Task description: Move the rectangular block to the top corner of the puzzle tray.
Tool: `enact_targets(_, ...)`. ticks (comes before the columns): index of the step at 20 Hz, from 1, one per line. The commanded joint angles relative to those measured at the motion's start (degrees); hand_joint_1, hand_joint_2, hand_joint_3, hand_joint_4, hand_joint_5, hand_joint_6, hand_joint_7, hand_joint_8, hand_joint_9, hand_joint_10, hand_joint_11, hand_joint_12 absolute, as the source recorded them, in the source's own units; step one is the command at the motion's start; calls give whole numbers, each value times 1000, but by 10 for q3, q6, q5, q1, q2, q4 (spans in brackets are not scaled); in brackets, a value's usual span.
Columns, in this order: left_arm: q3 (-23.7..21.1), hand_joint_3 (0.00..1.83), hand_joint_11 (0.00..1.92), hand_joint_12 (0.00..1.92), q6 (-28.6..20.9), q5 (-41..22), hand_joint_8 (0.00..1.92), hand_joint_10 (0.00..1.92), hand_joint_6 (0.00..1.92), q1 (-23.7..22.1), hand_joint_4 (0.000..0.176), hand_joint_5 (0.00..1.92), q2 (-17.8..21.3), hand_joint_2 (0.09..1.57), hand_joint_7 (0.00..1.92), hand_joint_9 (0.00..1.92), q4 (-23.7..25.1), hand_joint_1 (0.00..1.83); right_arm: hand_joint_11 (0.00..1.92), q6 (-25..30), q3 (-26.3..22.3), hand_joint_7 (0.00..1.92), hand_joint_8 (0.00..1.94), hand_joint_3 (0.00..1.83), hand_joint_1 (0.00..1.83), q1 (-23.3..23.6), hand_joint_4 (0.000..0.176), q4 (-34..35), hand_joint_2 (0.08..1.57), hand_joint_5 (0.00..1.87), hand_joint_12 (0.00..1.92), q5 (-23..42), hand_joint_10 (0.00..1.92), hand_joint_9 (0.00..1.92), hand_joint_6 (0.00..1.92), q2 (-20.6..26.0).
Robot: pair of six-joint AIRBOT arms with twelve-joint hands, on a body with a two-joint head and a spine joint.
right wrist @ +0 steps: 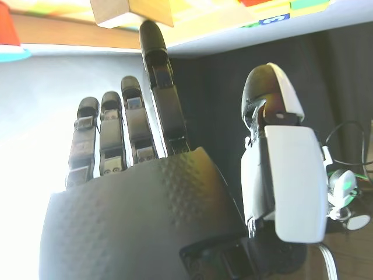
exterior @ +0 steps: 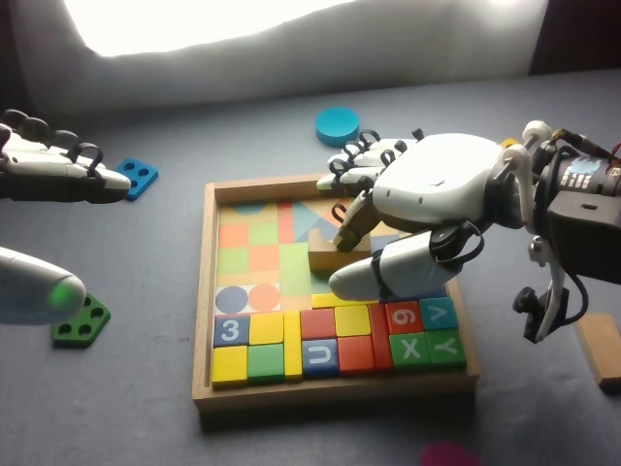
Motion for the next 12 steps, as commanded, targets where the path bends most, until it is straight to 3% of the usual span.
enact_targets(1,-1,0,0,532,-2,47,0,1,1,-8,16,66,-1,1223,78,70,5,0,0,1,4,137,10,2,0,5,0,2,1171,765,0,33,0,0,45,6)
enact_targets(6,-1,1,0,489,-2,47,7,7,7,-8,6,69,-1,1225,85,76,5,0,0,1,17,119,7,4,0,5,0,7,1177,757,0,33,0,0,40,7)
enact_targets(12,-2,0,0,544,-2,47,3,6,5,-8,16,73,-1,1219,88,85,5,0,0,1,36,113,6,0,0,1,0,7,1170,770,0,33,0,0,43,10)
